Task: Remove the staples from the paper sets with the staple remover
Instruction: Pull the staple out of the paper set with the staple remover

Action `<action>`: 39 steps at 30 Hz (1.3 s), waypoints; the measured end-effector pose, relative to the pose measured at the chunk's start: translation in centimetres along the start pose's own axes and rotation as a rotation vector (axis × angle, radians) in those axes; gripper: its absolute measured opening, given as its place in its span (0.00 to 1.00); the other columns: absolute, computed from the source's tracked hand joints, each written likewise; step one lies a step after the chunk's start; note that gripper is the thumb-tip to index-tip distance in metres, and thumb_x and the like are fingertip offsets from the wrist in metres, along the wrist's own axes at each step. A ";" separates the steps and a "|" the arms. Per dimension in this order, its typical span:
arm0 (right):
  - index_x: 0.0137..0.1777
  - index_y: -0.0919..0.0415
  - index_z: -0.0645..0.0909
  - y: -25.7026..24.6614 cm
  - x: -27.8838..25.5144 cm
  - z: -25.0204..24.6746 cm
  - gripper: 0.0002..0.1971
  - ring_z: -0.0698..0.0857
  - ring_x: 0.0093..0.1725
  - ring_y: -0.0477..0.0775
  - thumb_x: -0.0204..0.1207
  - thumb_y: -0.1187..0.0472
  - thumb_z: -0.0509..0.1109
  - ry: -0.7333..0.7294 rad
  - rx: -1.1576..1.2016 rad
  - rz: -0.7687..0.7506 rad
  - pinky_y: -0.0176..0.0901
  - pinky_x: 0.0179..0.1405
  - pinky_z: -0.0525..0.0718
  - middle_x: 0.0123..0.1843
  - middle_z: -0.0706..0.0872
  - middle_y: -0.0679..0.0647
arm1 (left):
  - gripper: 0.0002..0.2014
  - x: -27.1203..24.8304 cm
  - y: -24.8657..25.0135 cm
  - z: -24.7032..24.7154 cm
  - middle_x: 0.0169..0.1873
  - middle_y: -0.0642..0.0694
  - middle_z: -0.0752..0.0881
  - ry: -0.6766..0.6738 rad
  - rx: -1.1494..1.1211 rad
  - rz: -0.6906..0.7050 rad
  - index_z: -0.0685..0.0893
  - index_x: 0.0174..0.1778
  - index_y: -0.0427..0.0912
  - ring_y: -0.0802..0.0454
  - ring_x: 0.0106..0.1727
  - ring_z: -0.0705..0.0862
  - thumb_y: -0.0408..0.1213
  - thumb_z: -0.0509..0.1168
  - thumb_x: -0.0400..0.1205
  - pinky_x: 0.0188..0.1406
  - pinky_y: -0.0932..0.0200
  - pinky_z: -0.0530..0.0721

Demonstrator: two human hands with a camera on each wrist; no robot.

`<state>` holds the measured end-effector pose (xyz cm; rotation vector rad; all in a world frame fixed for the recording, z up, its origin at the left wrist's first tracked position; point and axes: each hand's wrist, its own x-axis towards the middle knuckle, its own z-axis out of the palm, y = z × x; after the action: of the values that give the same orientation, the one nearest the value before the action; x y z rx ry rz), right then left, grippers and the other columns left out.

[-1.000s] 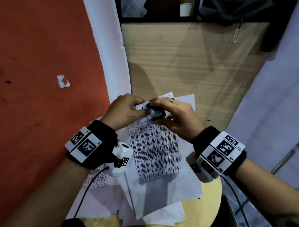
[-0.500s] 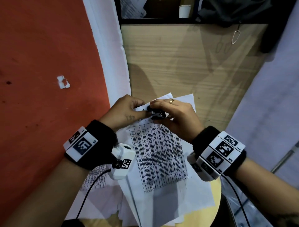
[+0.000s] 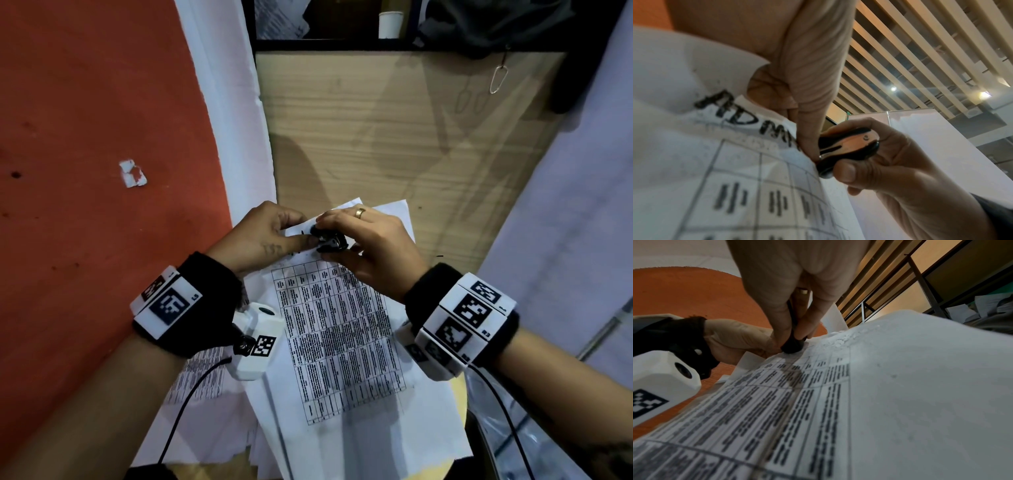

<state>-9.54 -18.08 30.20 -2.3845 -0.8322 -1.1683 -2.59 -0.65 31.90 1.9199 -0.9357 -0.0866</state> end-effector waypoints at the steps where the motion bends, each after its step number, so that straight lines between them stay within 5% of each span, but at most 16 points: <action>1: 0.49 0.69 0.85 0.0 0.1 0.0 0.14 0.85 0.43 0.57 0.66 0.61 0.75 -0.001 -0.002 -0.004 0.44 0.34 0.86 0.47 0.88 0.57 | 0.19 -0.1 0.1 0.0 0.43 0.28 0.88 0.003 -0.008 -0.003 0.90 0.45 0.37 0.50 0.40 0.82 0.49 0.77 0.68 0.44 0.54 0.77; 9: 0.52 0.68 0.85 0.1 0.0 -0.1 0.16 0.85 0.47 0.55 0.66 0.60 0.76 -0.017 -0.010 -0.003 0.43 0.37 0.87 0.51 0.88 0.58 | 0.08 -0.4 0.8 0.1 0.31 0.40 0.82 0.022 -0.049 -0.063 0.89 0.39 0.36 0.57 0.29 0.75 0.38 0.73 0.74 0.28 0.65 0.70; 16: 0.54 0.67 0.85 0.0 -0.1 -0.2 0.18 0.85 0.48 0.55 0.65 0.59 0.76 -0.051 0.019 0.031 0.45 0.37 0.88 0.53 0.88 0.57 | 0.11 -0.3 0.7 0.1 0.37 0.33 0.88 0.033 -0.056 -0.078 0.90 0.39 0.39 0.54 0.35 0.80 0.43 0.78 0.69 0.39 0.58 0.74; 21: 0.57 0.65 0.84 -0.1 -0.4 -0.2 0.20 0.83 0.50 0.52 0.65 0.60 0.76 -0.057 0.062 0.056 0.46 0.34 0.88 0.54 0.87 0.57 | 0.07 -0.1 0.8 0.1 0.17 0.57 0.78 0.052 0.011 -0.096 0.86 0.30 0.42 0.67 0.19 0.71 0.36 0.74 0.74 0.22 0.68 0.66; 26: 0.55 0.66 0.85 -0.1 -0.4 -0.1 0.18 0.84 0.50 0.52 0.65 0.59 0.76 -0.035 0.046 0.047 0.46 0.35 0.88 0.52 0.88 0.56 | 0.12 -0.2 1.2 0.4 0.12 0.59 0.74 0.031 0.000 -0.060 0.82 0.25 0.44 0.67 0.16 0.70 0.32 0.73 0.75 0.18 0.74 0.64; 34: 0.53 0.67 0.85 -0.1 -0.3 0.1 0.16 0.81 0.47 0.46 0.65 0.61 0.77 -0.004 0.026 0.038 0.42 0.36 0.87 0.51 0.89 0.56 | 0.04 -0.4 1.3 0.2 0.26 0.55 0.86 -0.010 -0.093 -0.045 0.87 0.34 0.41 0.65 0.30 0.80 0.32 0.73 0.75 0.33 0.71 0.75; 37: 0.51 0.67 0.86 -0.1 -0.4 0.3 0.14 0.84 0.44 0.53 0.66 0.62 0.77 0.009 0.000 0.016 0.49 0.34 0.88 0.49 0.89 0.56 | 0.03 -0.4 1.3 0.0 0.37 0.40 0.88 -0.026 -0.091 -0.047 0.89 0.39 0.38 0.56 0.38 0.81 0.33 0.72 0.74 0.40 0.61 0.75; 39: 0.49 0.68 0.86 -0.1 -0.3 0.3 0.12 0.86 0.42 0.57 0.67 0.63 0.76 0.013 -0.010 0.012 0.52 0.31 0.87 0.48 0.89 0.57 | 0.02 -0.4 1.2 0.1 0.35 0.43 0.89 -0.041 -0.091 -0.046 0.89 0.38 0.41 0.57 0.37 0.81 0.33 0.72 0.75 0.39 0.62 0.75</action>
<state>-9.56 -17.96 29.72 -2.3845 -0.8085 -1.1850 -3.63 -0.75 32.69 1.8614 -0.8996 -0.1936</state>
